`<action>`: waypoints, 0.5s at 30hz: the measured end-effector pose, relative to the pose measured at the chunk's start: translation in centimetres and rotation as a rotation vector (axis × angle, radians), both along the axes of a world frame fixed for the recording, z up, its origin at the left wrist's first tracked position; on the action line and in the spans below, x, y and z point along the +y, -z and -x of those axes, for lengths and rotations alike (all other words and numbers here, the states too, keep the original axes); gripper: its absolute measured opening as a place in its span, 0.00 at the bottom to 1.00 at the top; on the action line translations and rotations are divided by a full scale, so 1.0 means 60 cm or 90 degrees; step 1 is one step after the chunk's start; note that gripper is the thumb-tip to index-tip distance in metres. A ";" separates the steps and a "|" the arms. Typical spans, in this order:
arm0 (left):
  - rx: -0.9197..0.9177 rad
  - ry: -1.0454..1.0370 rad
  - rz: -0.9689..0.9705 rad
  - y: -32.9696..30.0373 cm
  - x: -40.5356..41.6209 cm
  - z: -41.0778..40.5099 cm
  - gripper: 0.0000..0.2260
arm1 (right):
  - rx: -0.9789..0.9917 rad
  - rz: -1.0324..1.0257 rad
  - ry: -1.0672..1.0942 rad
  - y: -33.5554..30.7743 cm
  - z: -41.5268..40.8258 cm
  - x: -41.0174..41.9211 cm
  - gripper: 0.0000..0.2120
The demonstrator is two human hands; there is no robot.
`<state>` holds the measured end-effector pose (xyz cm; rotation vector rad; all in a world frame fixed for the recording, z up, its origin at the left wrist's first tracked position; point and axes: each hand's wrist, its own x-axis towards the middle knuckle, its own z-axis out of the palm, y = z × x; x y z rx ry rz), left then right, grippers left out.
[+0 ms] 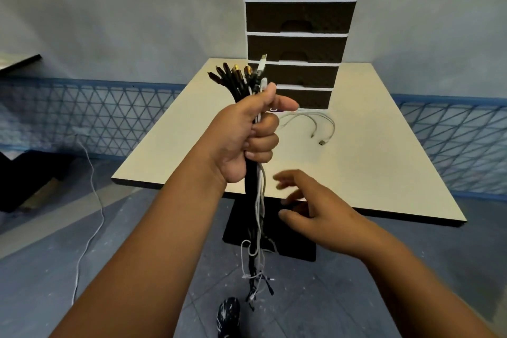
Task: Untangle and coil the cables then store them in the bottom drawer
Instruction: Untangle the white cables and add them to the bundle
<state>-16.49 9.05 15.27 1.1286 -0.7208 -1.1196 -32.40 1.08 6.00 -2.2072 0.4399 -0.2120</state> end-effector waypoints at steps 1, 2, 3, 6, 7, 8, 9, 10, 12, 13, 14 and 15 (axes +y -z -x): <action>0.008 -0.004 0.009 -0.001 -0.005 0.005 0.18 | -0.035 -0.054 -0.024 -0.003 -0.008 0.004 0.25; 0.022 -0.003 0.018 -0.002 -0.011 0.008 0.18 | -0.061 -0.094 -0.042 -0.001 -0.018 0.009 0.27; 0.040 -0.001 0.027 -0.004 -0.017 0.012 0.19 | -0.086 -0.135 -0.046 0.004 -0.030 0.014 0.25; 0.075 -0.017 0.042 -0.010 -0.035 0.016 0.21 | -0.170 -0.241 0.031 0.032 -0.066 0.027 0.12; 0.083 -0.027 0.046 -0.012 -0.040 0.014 0.22 | -0.188 -0.237 0.057 0.047 -0.073 0.027 0.11; 0.092 -0.037 0.052 -0.014 -0.044 0.011 0.22 | -0.194 -0.227 0.072 0.060 -0.078 0.026 0.11; 0.102 -0.046 0.062 -0.017 -0.047 0.008 0.22 | -0.194 -0.218 0.079 0.071 -0.079 0.023 0.10; 0.114 -0.054 0.076 -0.021 -0.050 0.002 0.22 | -0.188 -0.209 0.083 0.079 -0.079 0.020 0.10; 0.142 -0.067 0.113 -0.033 -0.053 -0.011 0.22 | -0.155 -0.197 0.089 0.101 -0.074 0.011 0.11; 0.154 -0.073 0.135 -0.041 -0.053 -0.020 0.22 | -0.129 -0.197 0.090 0.116 -0.070 0.005 0.11; 0.161 -0.078 0.158 -0.050 -0.053 -0.029 0.22 | -0.098 -0.204 0.089 0.132 -0.065 0.001 0.11; 0.162 -0.083 0.177 -0.058 -0.052 -0.039 0.22 | -0.063 -0.210 0.086 0.150 -0.059 -0.004 0.11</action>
